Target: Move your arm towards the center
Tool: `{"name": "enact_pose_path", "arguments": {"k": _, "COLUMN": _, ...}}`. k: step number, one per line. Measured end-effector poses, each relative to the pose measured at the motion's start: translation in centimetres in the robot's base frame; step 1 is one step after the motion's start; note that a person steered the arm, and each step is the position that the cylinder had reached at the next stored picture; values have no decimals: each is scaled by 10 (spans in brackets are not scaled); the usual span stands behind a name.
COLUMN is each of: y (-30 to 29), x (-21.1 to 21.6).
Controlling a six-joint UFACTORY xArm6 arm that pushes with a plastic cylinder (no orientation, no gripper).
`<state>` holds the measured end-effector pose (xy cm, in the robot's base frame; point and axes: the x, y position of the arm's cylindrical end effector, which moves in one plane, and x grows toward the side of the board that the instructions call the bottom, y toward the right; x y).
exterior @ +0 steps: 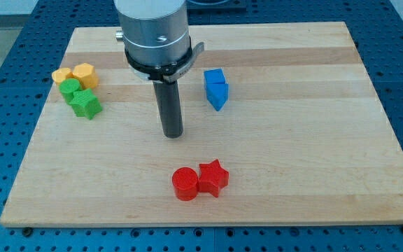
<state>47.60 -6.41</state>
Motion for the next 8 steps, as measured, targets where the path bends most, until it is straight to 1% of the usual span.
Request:
{"name": "enact_pose_path", "arguments": {"k": 3, "y": 0, "x": -9}}
{"name": "enact_pose_path", "arguments": {"k": 5, "y": 7, "x": -55}}
{"name": "enact_pose_path", "arguments": {"k": 6, "y": 7, "x": -88}}
{"name": "enact_pose_path", "arguments": {"k": 7, "y": 7, "x": -112}}
{"name": "enact_pose_path", "arguments": {"k": 8, "y": 7, "x": -112}}
